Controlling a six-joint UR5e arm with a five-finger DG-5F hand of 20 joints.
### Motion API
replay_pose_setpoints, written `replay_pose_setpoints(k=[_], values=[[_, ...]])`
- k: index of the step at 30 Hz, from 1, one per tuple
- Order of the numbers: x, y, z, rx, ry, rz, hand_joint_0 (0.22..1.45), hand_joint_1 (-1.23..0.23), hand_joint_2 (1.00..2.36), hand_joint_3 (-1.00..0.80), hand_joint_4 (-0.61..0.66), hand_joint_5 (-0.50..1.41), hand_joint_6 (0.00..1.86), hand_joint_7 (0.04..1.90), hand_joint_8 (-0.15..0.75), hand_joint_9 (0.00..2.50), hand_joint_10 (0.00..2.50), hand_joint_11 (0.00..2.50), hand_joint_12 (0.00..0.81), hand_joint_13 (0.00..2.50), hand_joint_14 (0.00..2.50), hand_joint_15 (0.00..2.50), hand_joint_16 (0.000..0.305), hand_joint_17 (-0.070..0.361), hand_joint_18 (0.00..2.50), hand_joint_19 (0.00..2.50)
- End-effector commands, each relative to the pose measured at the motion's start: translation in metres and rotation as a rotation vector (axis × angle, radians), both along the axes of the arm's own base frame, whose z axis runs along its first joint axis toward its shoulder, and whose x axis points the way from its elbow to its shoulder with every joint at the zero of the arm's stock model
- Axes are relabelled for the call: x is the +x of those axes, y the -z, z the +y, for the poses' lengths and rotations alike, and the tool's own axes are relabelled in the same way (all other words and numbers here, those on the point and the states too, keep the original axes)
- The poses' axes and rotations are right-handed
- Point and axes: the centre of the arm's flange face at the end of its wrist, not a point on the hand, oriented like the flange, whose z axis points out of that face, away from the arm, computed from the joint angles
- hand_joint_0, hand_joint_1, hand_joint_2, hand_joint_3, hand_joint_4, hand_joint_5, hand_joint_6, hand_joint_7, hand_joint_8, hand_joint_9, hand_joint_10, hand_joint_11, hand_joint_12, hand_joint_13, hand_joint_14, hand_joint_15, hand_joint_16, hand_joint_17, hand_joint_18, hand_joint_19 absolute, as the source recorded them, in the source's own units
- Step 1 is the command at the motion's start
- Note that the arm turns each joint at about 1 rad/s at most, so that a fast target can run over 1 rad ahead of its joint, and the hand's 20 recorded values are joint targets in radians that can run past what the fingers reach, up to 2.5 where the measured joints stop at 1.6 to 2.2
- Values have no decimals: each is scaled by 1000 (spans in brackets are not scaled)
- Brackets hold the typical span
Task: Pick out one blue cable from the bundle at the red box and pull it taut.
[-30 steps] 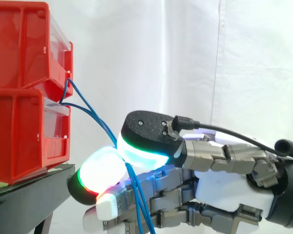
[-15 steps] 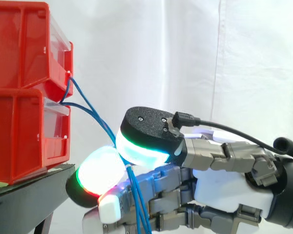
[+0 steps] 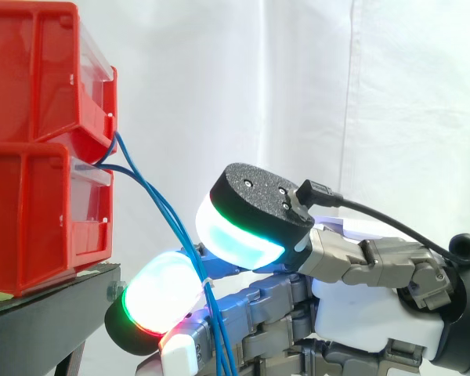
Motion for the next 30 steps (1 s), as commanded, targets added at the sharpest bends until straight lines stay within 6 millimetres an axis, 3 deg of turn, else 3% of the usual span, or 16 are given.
replay_pose_setpoints(k=[1, 9, 13, 20, 24, 30], values=[[1, -1, 0, -4, -1, -8, 559, -519, 1002, -471, 187, -86, 509, 1249, 308, 981, 12, 389, 351, 791, 10, 288, 48, 108, 666, 440], [0, -1, -9, -7, 11, -2, 605, -589, 1011, -371, 167, -85, 500, 1271, 302, 991, 13, 412, 346, 798, 10, 288, 47, 106, 673, 437], [-1, 0, -11, -10, 13, 9, 617, -615, 1015, -285, 145, -111, 672, 1040, 301, 1069, 17, 523, 346, 811, 11, 290, 47, 105, 686, 427], [2, -5, -9, -34, 13, -21, 613, -620, 1014, -152, 158, -151, 827, 875, 331, 1071, 17, 573, 376, 831, 10, 294, 52, 118, 738, 403], [3, -6, -10, -38, 15, -31, 614, -672, 1011, -106, 173, -160, 889, 800, 343, 1079, 16, 594, 395, 845, 9, 292, 55, 125, 768, 395], [2, -5, -11, -39, 16, -21, 624, -696, 1008, -9, 95, -155, 927, 805, 352, 1146, 17, 695, 407, 868, 10, 296, 57, 129, 803, 382]])
